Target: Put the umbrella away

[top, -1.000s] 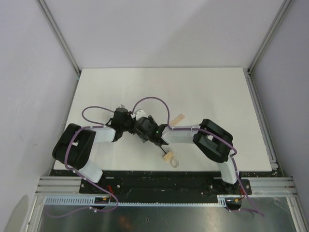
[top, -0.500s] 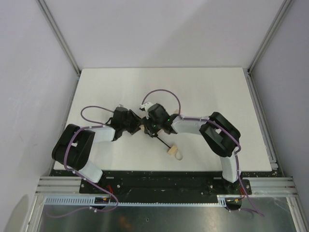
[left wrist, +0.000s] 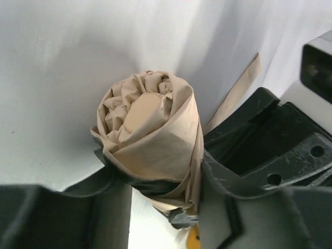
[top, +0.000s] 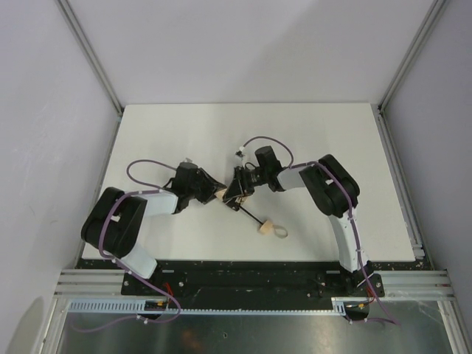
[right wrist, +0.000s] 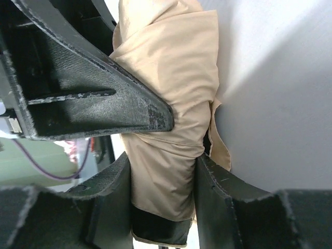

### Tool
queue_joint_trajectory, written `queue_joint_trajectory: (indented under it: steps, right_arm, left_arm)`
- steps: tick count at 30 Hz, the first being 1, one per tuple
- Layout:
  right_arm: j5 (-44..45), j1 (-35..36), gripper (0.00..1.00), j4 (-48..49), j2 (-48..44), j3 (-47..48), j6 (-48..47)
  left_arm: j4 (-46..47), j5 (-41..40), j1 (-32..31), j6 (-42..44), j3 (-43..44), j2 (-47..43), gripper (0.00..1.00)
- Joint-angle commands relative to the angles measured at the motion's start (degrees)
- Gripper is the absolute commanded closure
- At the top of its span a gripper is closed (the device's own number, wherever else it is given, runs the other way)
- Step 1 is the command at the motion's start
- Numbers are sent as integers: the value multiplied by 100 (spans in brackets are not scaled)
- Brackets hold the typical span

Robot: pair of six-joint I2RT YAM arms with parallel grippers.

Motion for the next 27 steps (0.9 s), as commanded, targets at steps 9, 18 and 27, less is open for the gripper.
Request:
queue_joint_trajectory:
  steps: [9,18,27]
  right_arm:
    - [217,-276,58,-541,-95,-92,140]
    - [3880,560,11,-2035,-1512,-96,-1434]
    - [7408,2188,15,-1905,-1507,-20,-2586]
  left_arm:
    - [-1344,23,-140,598,-346,457,94]
    - [-1340,85,-140,486,-378,400,100]
    - [-1538,108,-134,375,-365,441,100]
